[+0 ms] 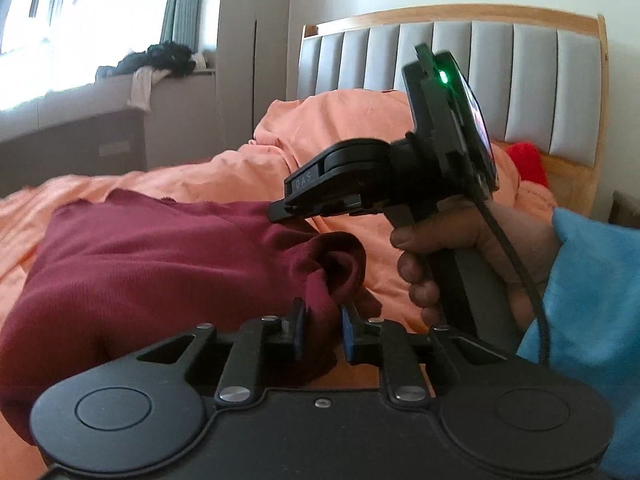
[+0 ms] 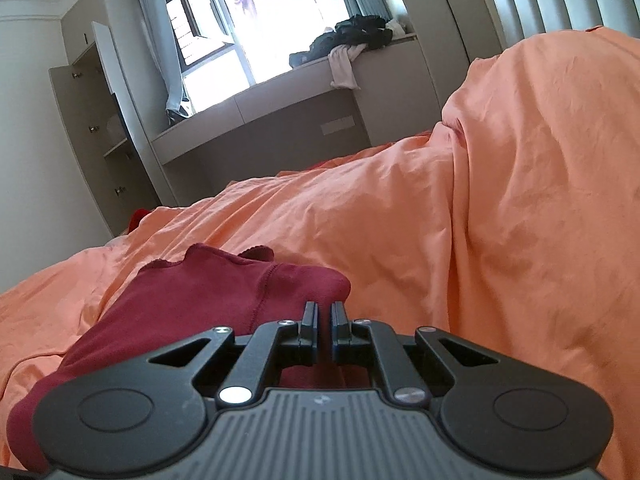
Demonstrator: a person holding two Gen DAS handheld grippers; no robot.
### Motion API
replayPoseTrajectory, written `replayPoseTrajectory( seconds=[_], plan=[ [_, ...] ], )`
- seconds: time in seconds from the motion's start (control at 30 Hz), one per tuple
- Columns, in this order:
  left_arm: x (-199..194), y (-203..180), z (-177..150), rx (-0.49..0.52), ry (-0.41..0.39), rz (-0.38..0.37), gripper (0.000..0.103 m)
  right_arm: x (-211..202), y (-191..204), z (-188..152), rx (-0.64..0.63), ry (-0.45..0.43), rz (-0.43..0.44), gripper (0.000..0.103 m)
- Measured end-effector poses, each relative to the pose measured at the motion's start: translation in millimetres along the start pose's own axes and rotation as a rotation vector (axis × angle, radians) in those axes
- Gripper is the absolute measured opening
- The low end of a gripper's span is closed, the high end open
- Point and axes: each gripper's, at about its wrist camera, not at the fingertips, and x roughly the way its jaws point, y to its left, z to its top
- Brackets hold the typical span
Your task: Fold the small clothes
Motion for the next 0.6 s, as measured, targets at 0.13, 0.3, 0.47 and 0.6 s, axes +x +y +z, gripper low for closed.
replayPoseTrajectory(
  seconds=[0.13, 0.3, 0.47, 0.6],
  plan=[
    [-1.8, 5.1, 4.4, -0.050, 0.011, -0.051, 0.030, 2.2, 1.0, -1.1, 0.000, 0.010, -0.003, 0.007],
    [-12.3, 13.3, 11.1, -0.123, 0.019, -0.106, 0.043, 3.1, 1.1, -0.6, -0.002, 0.011, -0.004, 0.007],
    [-26.1, 18.4, 22.8, -0.156, -0.001, -0.113, 0.058, 3.1, 2.5, -1.1, -0.006, 0.018, -0.006, 0.007],
    [-39.1, 26.5, 33.3, -0.195, -0.029, -0.100, 0.079, 3.3, 2.7, -1.7, -0.010, 0.019, -0.008, 0.007]
  ],
)
